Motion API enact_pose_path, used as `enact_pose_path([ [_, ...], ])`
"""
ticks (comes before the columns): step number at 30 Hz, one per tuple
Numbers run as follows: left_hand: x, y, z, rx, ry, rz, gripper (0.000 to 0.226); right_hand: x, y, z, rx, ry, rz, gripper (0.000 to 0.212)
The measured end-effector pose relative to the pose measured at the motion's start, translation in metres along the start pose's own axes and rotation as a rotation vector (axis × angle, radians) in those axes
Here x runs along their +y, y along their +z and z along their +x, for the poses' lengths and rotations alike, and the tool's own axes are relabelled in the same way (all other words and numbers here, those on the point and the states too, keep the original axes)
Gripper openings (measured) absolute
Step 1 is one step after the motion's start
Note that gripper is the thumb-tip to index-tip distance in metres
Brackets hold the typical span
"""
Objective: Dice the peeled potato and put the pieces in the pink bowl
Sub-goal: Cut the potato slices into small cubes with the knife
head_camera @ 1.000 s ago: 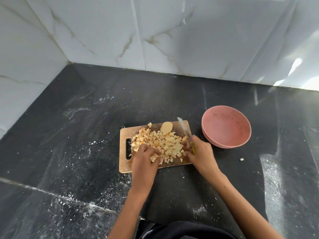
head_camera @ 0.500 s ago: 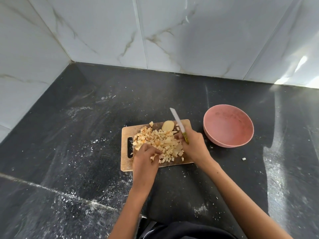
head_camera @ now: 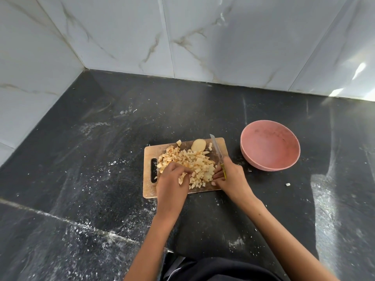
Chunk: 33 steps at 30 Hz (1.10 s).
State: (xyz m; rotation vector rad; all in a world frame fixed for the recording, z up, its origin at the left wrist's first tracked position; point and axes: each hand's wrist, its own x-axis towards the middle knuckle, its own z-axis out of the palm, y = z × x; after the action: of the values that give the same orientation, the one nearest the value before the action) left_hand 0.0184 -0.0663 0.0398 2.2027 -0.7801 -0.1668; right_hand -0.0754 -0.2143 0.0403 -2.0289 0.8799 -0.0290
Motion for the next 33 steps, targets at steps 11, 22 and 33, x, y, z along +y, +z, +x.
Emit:
enact_pose_path([
  [11, 0.02, 0.01, 0.06, -0.007, 0.103, 0.003, 0.014, 0.007, -0.002, 0.003, 0.306, -0.063, 0.066, 0.016],
  [22, 0.048, 0.037, 0.112, -0.182, -0.099, 0.289, 0.029, 0.007, 0.001, 0.018, 0.311, -0.058, 0.093, 0.015],
  [33, 0.032, 0.022, 0.103, 0.012, -0.009, 0.31, 0.008, -0.013, 0.005, 0.042, 0.32, -0.115, -0.038, 0.014],
])
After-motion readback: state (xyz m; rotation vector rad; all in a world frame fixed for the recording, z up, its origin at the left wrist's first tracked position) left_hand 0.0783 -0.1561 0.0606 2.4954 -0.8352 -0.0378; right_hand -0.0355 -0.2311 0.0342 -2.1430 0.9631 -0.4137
